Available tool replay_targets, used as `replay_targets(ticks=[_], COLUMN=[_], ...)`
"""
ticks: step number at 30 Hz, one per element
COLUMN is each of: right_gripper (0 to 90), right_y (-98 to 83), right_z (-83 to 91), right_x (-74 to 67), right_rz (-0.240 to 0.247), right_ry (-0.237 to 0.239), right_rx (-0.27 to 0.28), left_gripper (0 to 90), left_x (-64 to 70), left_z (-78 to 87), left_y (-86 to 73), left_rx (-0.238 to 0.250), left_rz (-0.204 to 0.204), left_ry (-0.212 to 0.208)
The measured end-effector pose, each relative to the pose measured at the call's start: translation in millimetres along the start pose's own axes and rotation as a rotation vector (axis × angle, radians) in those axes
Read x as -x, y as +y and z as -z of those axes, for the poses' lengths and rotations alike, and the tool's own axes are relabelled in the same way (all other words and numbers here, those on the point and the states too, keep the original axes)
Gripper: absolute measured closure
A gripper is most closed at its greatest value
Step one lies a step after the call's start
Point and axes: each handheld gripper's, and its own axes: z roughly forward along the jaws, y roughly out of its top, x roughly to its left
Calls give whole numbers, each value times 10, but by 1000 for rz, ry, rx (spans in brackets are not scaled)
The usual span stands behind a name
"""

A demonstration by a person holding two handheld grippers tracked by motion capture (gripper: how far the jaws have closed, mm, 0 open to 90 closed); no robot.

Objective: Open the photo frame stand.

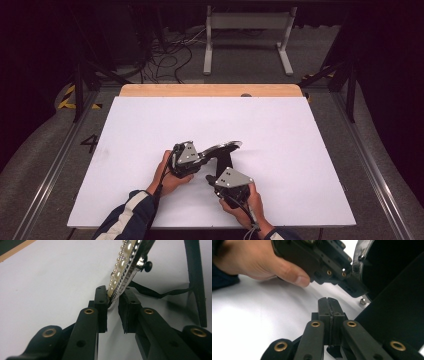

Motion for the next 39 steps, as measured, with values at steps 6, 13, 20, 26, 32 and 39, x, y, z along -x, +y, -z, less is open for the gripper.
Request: replay_targets(ticks=[6,13,20,26,32,39], right_gripper=[900,900,900,900,900,900], right_y=[-8,-44,-72,-92,-106,-131], right_z=[-124,-155,-142,-107,-70,-14], right_x=[-147,-108,-39,-10,34,78], right_rz=[53,47,11,-3,-41,-67], right_ry=[-74,-121,-82,-81,-71,-69], right_rx=[-47,-92,-115,-122,-123,-122], left_gripper=[787,791,806,805,803,800], left_x=[35,42,40,73,85,106], left_z=[6,32,70,75,93,112], left_y=[10,8,-6,1,0,3], left_rx=[-19,-35,-41,-49,-53,-55], left_rz=[-17,-28,-31,-44,-43,-52], left_ry=[28,41,31,43,36,30])
